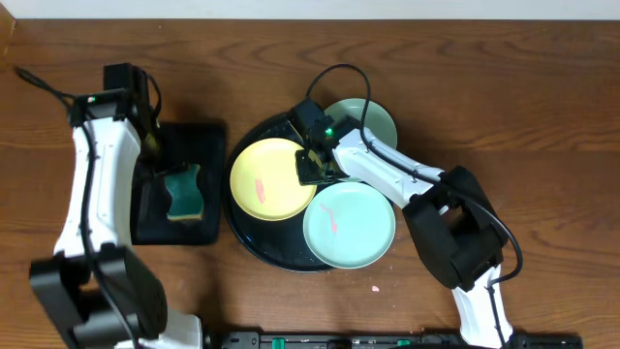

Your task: Clean dirty plates on tray and stack at the side

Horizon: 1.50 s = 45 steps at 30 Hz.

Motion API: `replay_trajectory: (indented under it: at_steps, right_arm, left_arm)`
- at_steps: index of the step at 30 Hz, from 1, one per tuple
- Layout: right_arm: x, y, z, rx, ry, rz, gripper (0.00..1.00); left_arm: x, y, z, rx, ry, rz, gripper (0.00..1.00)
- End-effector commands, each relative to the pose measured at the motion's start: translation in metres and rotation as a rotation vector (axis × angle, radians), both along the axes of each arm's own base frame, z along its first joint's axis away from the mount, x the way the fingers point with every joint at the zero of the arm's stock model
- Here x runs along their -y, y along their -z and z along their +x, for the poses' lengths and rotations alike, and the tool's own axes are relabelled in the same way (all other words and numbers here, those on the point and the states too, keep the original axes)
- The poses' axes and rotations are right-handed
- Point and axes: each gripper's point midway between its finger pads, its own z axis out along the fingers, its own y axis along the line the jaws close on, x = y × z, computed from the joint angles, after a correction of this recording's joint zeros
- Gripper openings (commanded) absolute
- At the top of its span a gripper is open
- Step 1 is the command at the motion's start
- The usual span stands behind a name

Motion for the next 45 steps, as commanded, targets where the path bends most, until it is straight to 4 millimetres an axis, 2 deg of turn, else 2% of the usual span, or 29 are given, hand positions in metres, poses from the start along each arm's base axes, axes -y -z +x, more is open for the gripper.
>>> replay_trajectory:
  at_steps: [1, 3, 6, 11, 14, 19, 27, 30, 32, 35, 39, 42, 45]
  right_arm:
    - [0.0, 0.008, 0.0, -0.006, 0.002, -0.016, 0.01]
    - [0.0, 0.008, 0.0, -0.005, -0.002, -0.017, 0.01]
    - [0.0, 0.008, 0.0, -0.004, -0.001, -0.016, 0.01]
    - [-0.001, 0.008, 0.001, -0.002, -0.001, -0.014, 0.01]
    - [-0.001, 0.008, 0.001, -0.002, -0.001, -0.013, 0.01]
    - [-0.001, 0.008, 0.001, -0.002, -0.001, -0.014, 0.01]
    - [-0.001, 0.008, 0.001, -0.001, -0.001, -0.013, 0.01]
    - [-0.001, 0.008, 0.001, -0.001, -0.001, -0.013, 0.01]
    - [-0.001, 0.008, 0.001, -0.001, -0.001, -0.013, 0.01]
    - [-0.002, 0.007, 0.002, 0.002, -0.001, -0.012, 0.01]
    - [-0.002, 0.007, 0.002, 0.003, -0.001, -0.01, 0.01]
    - [-0.002, 0.007, 0.002, 0.003, -0.001, -0.01, 0.01]
    - [-0.002, 0.007, 0.002, 0.003, -0.001, -0.01, 0.01]
  left_arm:
    - [-0.009, 0.022, -0.011, -0.079, -0.016, -0.013, 0.66]
    - [-0.011, 0.032, -0.016, -0.096, -0.018, -0.031, 0.65]
    - [0.004, 0.054, -0.017, -0.068, 0.033, -0.163, 0.64]
    - [0.008, 0.081, -0.016, -0.033, 0.041, -0.171, 0.63]
    - [0.007, 0.089, -0.01, 0.001, 0.047, -0.161, 0.61]
    - [0.003, 0.103, -0.003, 0.037, 0.05, -0.138, 0.52]
    - [0.003, 0.126, 0.0, 0.019, 0.064, -0.146, 0.45]
    - [0.003, 0.131, 0.0, 0.01, 0.063, -0.15, 0.39]
    - [0.003, 0.135, 0.0, 0.003, 0.062, -0.152, 0.26]
    - [0.003, 0.136, 0.0, 0.0, 0.061, -0.153, 0.1]
    - [0.002, 0.131, 0.005, 0.02, 0.058, -0.147, 0.07]
    - [0.0, 0.112, 0.014, 0.055, 0.061, -0.137, 0.08]
    - [-0.003, 0.075, 0.024, 0.117, 0.067, -0.118, 0.07]
